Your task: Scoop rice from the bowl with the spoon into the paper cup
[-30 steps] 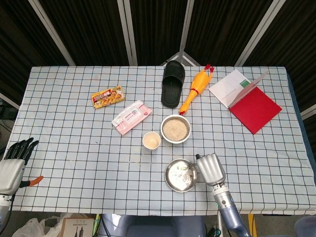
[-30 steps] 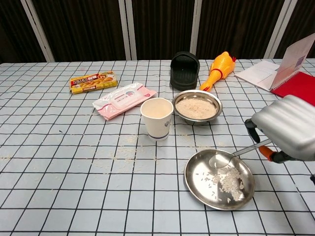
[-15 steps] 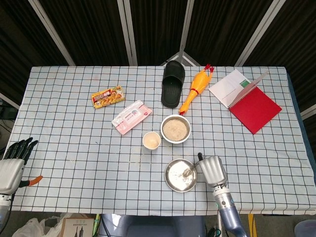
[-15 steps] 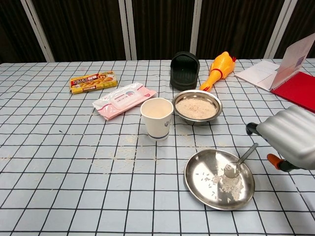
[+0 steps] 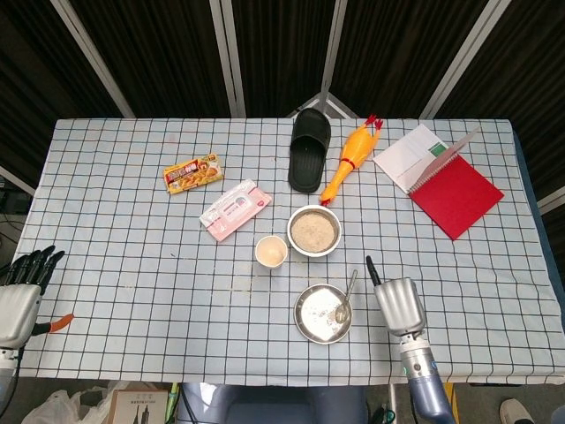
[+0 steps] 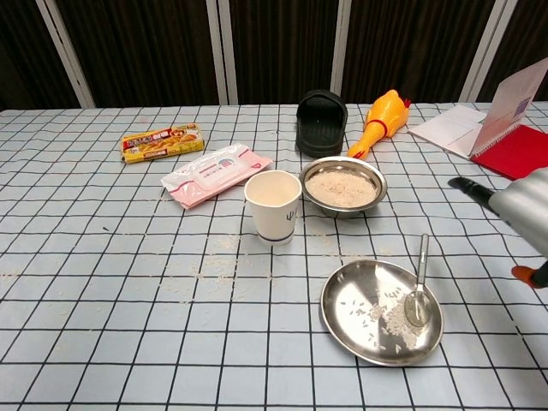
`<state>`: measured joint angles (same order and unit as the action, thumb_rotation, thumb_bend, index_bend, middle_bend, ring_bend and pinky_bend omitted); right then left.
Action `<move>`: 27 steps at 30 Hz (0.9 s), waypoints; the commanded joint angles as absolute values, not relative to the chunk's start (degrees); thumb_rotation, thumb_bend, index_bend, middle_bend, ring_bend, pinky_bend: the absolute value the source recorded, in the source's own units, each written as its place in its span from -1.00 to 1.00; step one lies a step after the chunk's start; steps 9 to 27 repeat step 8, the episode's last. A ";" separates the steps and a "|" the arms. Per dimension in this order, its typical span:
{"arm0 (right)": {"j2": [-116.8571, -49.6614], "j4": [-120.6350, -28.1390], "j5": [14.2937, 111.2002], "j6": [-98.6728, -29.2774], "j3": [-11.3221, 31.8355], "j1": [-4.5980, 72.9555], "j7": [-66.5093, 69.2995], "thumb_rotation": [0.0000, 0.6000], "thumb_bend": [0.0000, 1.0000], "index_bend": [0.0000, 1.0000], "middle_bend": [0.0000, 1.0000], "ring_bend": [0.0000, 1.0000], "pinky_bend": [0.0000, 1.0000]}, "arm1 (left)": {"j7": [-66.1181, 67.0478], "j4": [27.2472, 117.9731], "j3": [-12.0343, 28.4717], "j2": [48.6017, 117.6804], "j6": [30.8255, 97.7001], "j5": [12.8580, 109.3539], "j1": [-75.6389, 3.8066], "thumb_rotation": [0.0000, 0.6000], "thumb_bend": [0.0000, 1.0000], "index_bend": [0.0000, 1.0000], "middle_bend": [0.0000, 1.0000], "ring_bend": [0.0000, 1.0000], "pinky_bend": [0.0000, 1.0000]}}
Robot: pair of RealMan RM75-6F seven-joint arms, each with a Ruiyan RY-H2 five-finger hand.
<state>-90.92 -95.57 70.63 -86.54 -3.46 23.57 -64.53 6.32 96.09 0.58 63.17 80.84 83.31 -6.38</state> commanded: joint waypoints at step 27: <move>-75.74 -98.41 82.06 -94.30 -10.14 16.25 -42.02 1.00 -0.51 -1.00 -1.00 -1.00 -0.52 | 7.46 93.80 0.43 64.16 83.42 86.05 -5.91 1.00 -1.00 -1.00 -1.00 -1.00 -1.00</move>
